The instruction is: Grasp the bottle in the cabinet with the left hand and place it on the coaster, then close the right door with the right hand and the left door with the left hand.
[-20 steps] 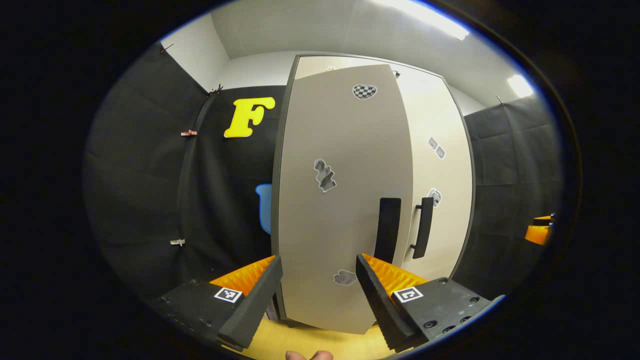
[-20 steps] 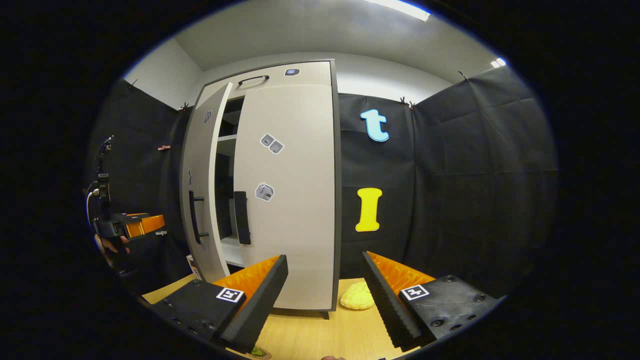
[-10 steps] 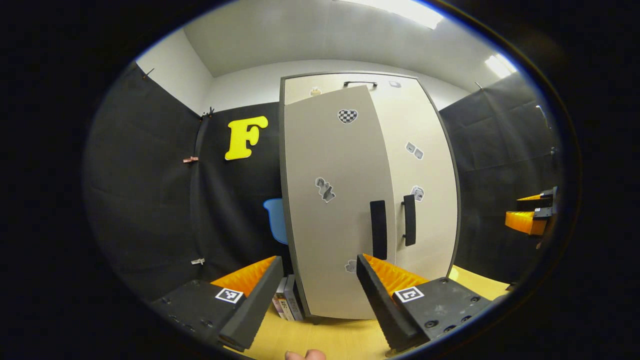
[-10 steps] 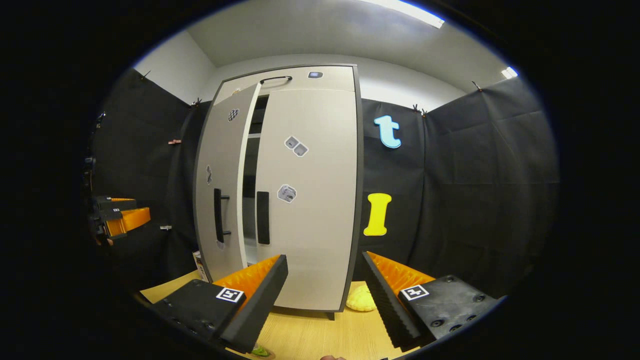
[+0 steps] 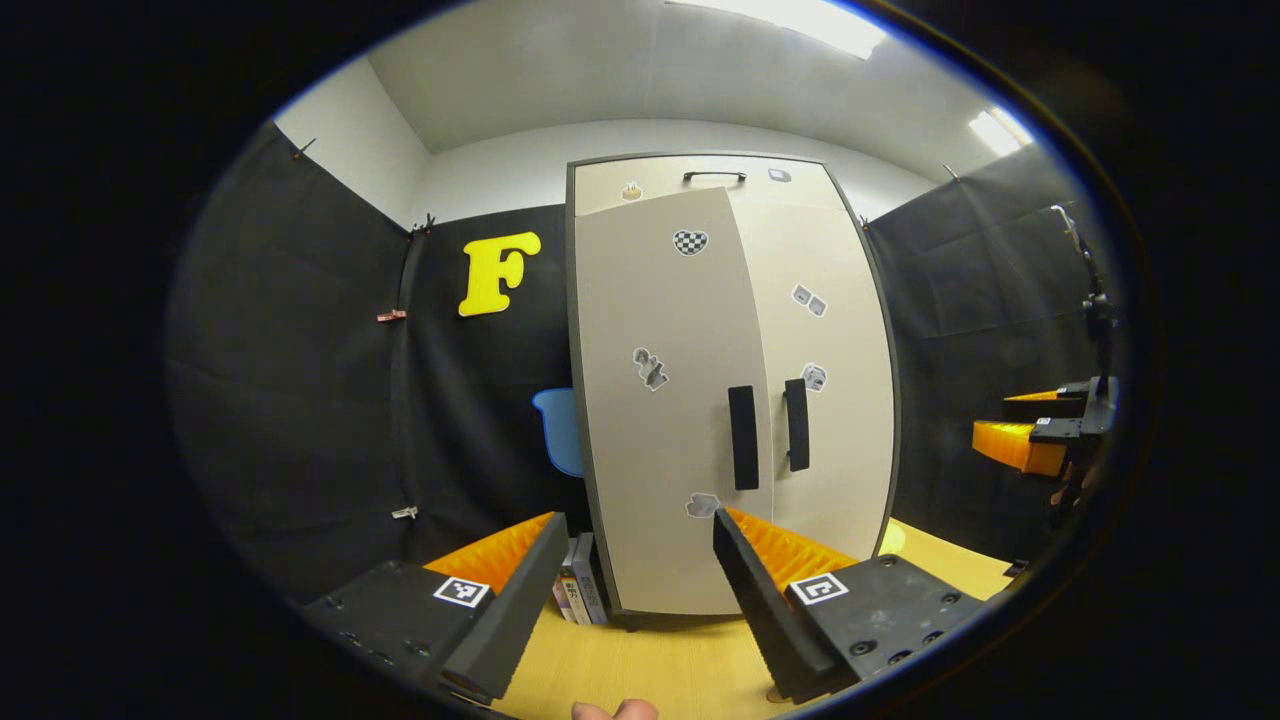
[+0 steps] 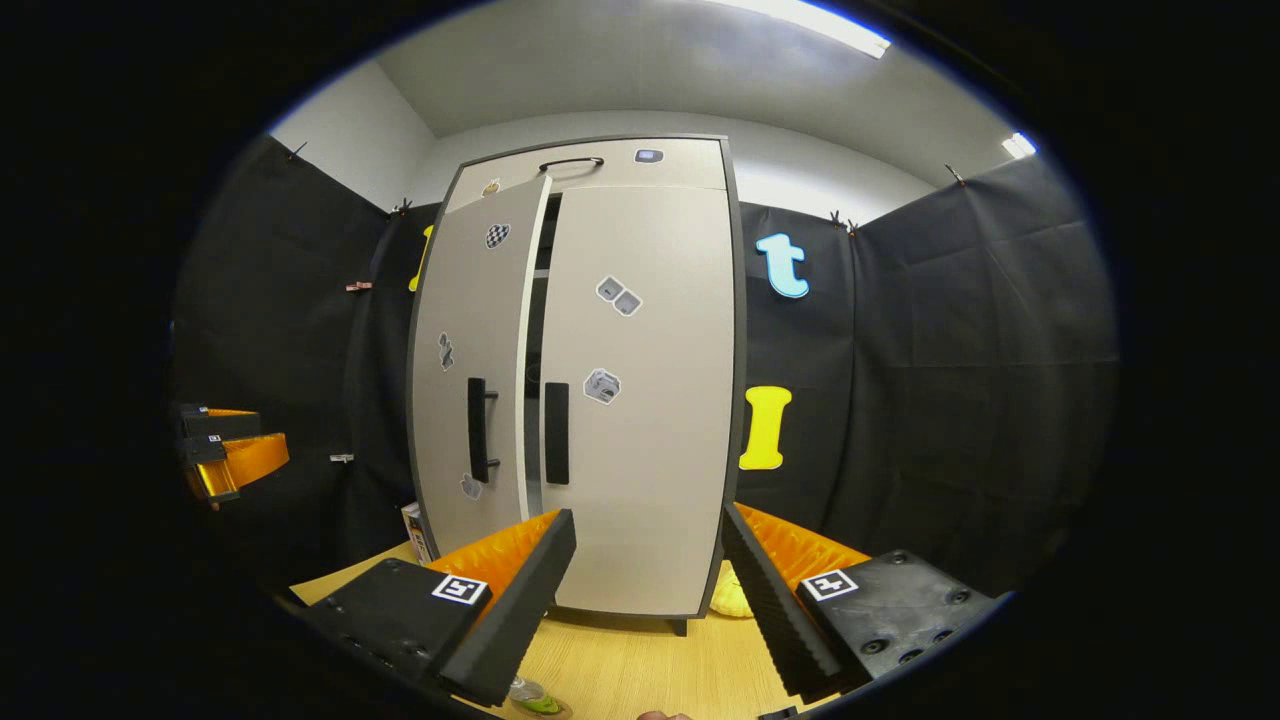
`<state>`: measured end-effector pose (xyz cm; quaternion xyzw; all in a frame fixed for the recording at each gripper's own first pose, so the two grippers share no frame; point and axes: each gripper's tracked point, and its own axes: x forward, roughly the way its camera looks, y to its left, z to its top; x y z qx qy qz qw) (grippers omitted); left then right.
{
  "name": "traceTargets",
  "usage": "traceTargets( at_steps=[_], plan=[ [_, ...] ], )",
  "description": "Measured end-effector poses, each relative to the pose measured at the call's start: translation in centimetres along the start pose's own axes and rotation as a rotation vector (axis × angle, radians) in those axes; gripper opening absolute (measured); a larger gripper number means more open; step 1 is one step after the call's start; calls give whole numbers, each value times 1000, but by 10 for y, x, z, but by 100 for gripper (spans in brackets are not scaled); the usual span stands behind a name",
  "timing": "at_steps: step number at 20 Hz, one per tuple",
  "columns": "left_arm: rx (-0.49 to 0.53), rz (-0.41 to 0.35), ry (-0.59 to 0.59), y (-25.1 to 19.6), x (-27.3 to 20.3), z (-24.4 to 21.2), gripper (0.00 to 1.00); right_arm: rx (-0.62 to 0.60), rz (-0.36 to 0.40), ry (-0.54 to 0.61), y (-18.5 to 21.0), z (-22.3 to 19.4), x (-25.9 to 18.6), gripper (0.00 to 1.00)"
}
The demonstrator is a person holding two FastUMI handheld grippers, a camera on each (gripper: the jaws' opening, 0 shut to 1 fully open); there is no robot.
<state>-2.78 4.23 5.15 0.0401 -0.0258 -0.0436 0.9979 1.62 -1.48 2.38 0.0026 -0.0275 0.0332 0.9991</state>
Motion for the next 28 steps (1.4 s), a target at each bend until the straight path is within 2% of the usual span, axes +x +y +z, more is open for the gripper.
traceTargets(
  at_steps=[5,10,28],
  plan=[
    [-51,11,15,2,-2,-5,93,-8,1,-1,2,0,-7,98],
    [-26,21,-6,3,-1,3,93,-4,-4,-2,-2,2,-9,98],
    [-37,28,1,0,4,-2,93,-14,14,6,2,-2,-9,98]
  ],
)
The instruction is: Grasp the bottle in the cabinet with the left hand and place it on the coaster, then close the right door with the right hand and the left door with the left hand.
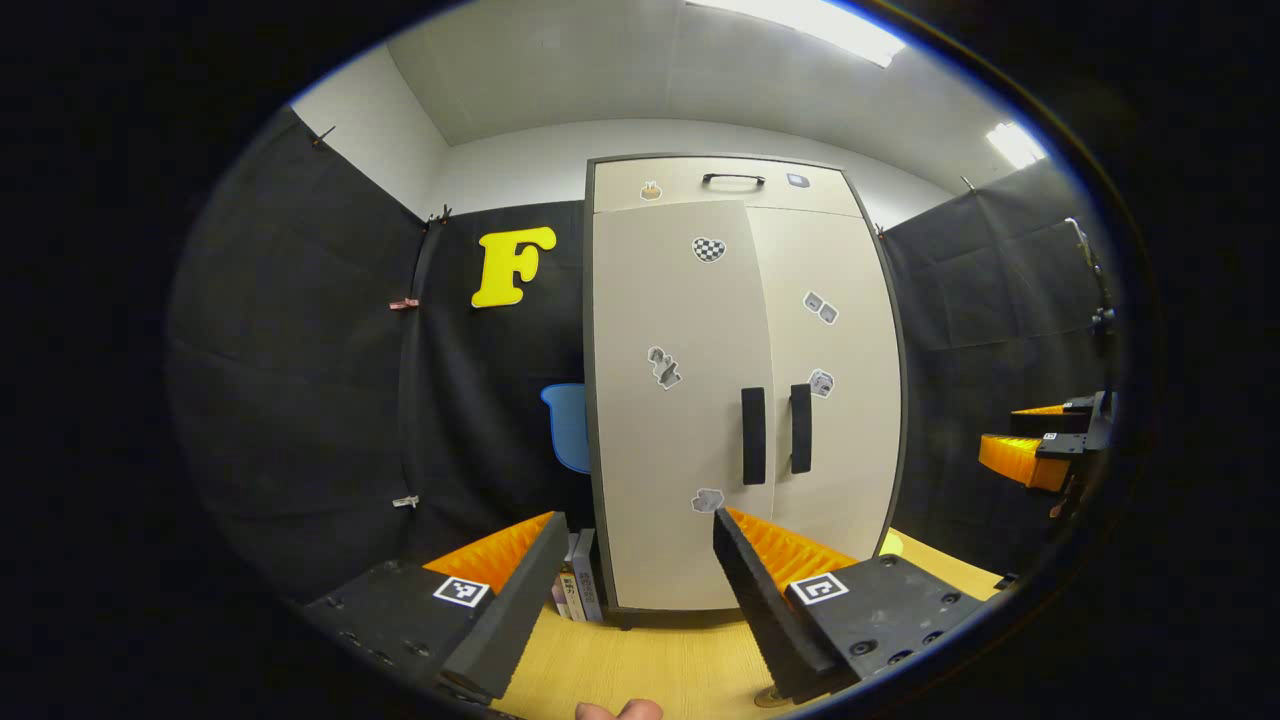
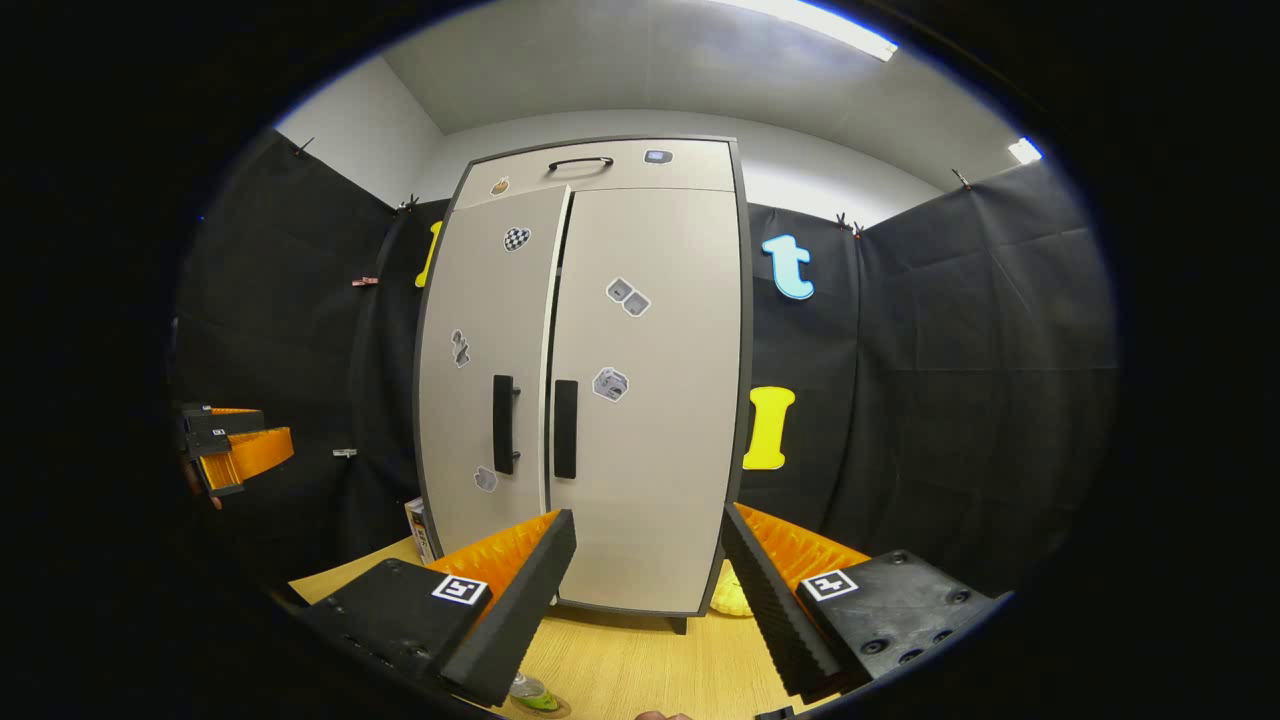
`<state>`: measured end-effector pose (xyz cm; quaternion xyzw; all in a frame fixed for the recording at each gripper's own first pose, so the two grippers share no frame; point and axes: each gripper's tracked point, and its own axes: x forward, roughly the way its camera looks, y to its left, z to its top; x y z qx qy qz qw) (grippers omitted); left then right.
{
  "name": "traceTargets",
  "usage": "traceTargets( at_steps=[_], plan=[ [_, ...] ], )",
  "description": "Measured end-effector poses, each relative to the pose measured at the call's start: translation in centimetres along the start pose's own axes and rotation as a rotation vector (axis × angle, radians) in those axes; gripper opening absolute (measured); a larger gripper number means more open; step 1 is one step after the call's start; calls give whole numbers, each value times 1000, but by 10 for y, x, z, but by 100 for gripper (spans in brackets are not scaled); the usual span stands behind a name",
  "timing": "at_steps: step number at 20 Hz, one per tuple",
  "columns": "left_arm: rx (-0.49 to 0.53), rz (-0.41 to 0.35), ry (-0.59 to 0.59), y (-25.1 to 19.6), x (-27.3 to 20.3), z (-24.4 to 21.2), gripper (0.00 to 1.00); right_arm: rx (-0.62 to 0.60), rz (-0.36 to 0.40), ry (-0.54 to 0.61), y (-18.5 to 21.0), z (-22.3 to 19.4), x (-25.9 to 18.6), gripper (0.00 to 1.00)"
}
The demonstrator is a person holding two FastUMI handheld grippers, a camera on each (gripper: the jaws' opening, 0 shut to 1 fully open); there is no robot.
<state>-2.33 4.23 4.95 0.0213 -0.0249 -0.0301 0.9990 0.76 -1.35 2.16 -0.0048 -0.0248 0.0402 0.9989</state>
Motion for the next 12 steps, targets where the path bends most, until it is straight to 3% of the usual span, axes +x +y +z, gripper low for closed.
traceTargets(
  at_steps=[12],
  plan=[
    [2,3,2,-1,4,-2,93,-3,-1,1,-3,-1,2,98]
  ],
)
